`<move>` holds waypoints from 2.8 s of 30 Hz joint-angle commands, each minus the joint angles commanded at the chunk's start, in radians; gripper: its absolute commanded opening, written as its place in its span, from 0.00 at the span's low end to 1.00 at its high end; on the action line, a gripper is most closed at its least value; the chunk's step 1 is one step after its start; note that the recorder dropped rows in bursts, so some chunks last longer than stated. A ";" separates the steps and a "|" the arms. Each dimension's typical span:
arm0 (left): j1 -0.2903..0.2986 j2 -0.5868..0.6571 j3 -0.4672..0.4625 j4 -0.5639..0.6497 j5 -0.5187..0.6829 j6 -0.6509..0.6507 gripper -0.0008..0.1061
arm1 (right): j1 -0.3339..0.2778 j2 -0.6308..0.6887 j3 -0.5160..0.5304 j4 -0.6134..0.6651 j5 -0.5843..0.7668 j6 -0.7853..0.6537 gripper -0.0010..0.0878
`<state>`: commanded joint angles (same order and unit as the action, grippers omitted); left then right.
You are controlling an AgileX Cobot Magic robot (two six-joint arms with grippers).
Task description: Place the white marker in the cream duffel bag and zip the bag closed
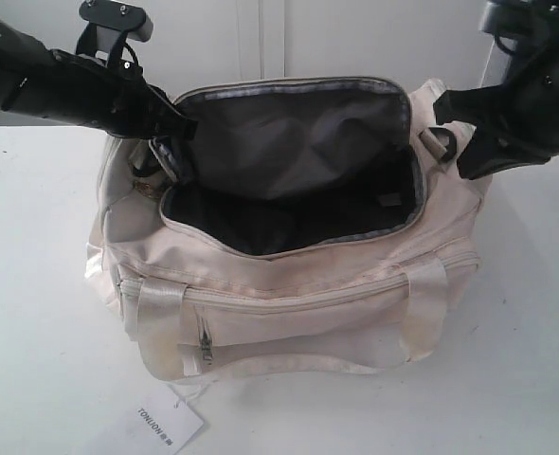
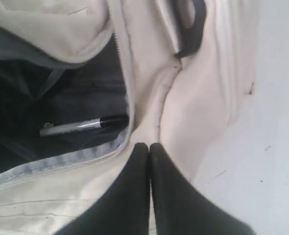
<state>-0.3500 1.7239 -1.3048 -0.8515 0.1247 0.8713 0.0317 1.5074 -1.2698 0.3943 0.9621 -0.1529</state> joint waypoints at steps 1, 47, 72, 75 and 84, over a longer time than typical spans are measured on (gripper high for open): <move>0.000 0.000 0.000 0.000 0.000 0.000 0.01 | -0.012 0.000 0.000 0.017 0.000 0.000 0.01; 0.000 0.000 0.000 0.000 0.012 -0.002 0.01 | -0.052 0.000 0.000 0.060 -0.017 0.026 0.01; 0.000 -0.031 -0.081 -0.039 0.436 -0.004 0.01 | -0.052 0.000 0.000 0.062 -0.021 0.026 0.01; 0.000 -0.031 -0.081 -0.039 0.479 -0.004 0.01 | -0.052 0.000 0.000 0.062 -0.021 0.026 0.01; 0.000 -0.031 -0.081 0.056 0.575 -0.004 0.01 | -0.052 0.000 0.000 0.062 -0.021 0.026 0.01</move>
<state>-0.3500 1.6928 -1.3862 -0.7950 0.6999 0.8674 -0.0203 1.5074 -1.2698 0.4563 0.9409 -0.1265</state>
